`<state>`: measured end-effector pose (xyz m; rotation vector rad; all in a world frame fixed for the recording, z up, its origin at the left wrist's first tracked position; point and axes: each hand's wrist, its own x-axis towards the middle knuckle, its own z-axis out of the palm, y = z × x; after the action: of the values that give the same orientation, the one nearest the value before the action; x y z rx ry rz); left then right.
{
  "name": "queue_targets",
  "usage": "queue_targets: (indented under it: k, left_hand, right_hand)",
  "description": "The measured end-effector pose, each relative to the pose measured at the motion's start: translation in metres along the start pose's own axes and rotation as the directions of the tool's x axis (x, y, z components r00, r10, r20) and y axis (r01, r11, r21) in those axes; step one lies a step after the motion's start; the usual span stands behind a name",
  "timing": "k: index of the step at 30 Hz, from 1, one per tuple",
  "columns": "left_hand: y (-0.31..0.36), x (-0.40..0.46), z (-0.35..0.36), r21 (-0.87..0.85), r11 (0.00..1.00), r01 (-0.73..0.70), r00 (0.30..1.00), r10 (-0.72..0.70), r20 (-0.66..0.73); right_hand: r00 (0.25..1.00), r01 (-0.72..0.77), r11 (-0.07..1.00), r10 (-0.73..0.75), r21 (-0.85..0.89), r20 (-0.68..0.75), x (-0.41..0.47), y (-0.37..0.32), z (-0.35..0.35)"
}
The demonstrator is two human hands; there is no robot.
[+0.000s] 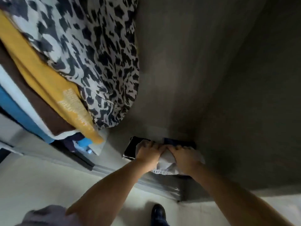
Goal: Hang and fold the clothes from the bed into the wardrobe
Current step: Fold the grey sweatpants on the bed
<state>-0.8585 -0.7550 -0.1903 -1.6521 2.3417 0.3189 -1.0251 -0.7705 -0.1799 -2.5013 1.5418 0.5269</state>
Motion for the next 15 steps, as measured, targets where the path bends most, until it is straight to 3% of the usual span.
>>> queue_targets:
  k: [3,9,12,15]
  left_hand:
    - [-0.012,0.061,0.014,-0.064,0.997,0.043,0.999,-0.043,-0.001]
    - [-0.019,0.202,0.06,-0.053,0.998,-0.019,0.995,0.014,-0.097]
    - [-0.014,0.26,0.111,-0.049,0.998,-0.044,0.989,0.036,-0.145]
    - [-0.005,0.295,0.182,-0.102,0.99,-0.095,0.967,0.067,-0.245]
  right_hand:
    - [0.999,0.02,0.999,-0.019,-0.047,0.029,0.05,0.032,0.004]
    - [0.988,-0.108,0.992,0.099,-0.071,-0.123,0.157,0.098,0.064]
    - [0.949,-0.126,0.99,0.1,-0.07,-0.3,0.191,0.122,0.116]
    - [0.945,-0.178,0.979,0.14,-0.104,-0.295,0.212,0.129,0.182]
